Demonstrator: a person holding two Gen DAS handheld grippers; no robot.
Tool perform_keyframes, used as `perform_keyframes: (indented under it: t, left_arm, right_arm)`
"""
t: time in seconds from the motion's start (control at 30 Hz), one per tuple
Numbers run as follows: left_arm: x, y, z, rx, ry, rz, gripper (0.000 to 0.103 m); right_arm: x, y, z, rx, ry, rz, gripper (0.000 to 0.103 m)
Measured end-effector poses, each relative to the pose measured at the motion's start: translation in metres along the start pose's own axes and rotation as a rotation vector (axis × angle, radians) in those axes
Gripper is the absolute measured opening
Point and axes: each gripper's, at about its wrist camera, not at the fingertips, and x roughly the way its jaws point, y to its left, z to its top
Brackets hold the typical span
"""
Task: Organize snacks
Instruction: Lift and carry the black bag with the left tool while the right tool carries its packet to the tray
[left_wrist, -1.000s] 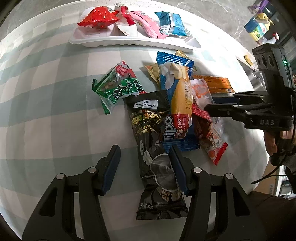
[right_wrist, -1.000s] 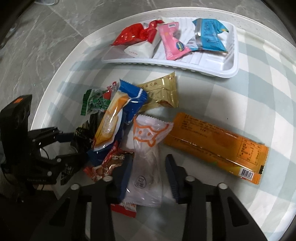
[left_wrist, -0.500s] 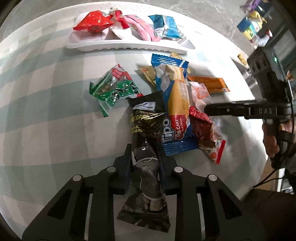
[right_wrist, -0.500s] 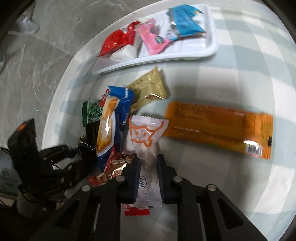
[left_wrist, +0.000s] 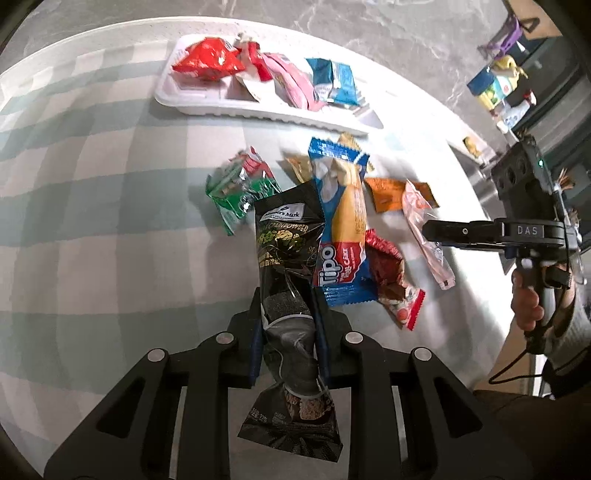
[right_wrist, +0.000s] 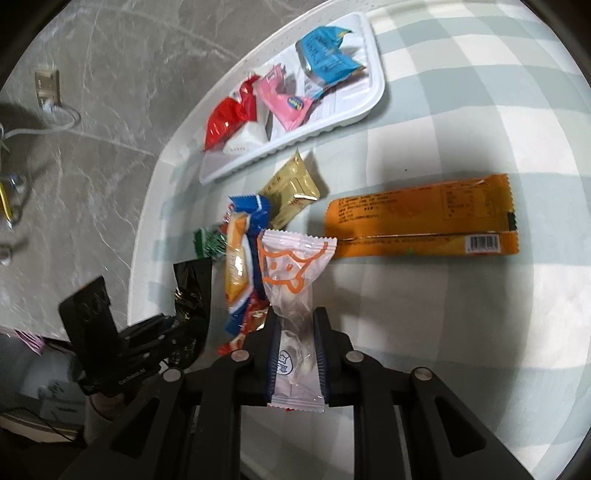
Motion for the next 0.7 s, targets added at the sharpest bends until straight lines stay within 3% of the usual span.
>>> perform_keyframes:
  t: [0.33,0.7]
  left_arm:
    - [-0.027,0.016,0.019,-0.052,-0.04,-0.056,0.021]
    - [-0.041,0.033,0.055,-0.073,-0.082,-0.085,0.021]
  right_arm:
    - [-0.024,-0.003,0.005,0.095,-0.068,0.096,0.019]
    - [-0.041,0.004,0.028,0.113,-0.131,0.128,0.019]
